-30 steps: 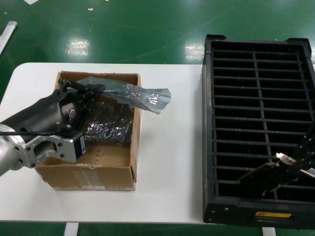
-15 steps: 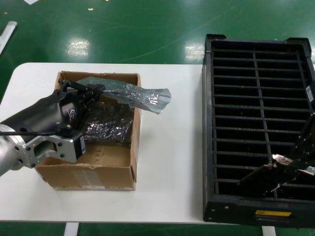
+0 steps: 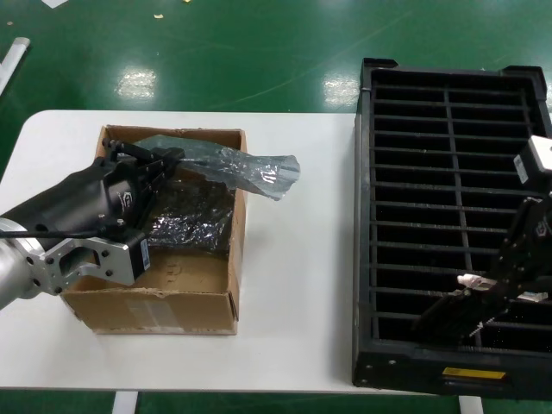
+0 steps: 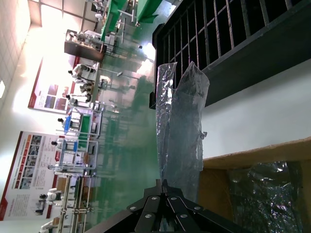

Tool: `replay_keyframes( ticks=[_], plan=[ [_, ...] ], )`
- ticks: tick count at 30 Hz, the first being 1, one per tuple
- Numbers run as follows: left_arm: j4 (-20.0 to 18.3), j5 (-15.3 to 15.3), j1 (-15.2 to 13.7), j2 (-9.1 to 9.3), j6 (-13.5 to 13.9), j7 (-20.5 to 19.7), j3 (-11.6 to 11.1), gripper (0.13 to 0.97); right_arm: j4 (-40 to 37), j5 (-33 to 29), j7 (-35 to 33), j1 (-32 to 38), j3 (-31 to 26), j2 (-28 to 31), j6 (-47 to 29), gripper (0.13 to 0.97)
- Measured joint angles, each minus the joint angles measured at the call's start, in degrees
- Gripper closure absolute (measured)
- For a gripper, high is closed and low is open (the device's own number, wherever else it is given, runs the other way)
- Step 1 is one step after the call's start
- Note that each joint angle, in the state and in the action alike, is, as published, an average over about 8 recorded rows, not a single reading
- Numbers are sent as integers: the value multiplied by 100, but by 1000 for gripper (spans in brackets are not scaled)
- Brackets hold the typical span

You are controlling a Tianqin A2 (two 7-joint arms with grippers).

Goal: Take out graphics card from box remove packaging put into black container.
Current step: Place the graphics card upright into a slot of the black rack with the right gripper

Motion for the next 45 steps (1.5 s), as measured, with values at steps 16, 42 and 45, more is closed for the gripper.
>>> replay_keyframes(
  ticks=[16, 42, 45],
  plan=[
    [0, 0, 0, 0, 0, 0, 0, 959, 278, 279, 299, -86, 0, -32, 0, 909],
    [0, 0, 0, 0, 0, 0, 0, 959, -508, -97, -111, -234, 0, -596, 0, 909],
    [0, 0, 0, 0, 0, 0, 0, 959, -534, -74, -147, -245, 0, -635, 0, 909]
  ],
)
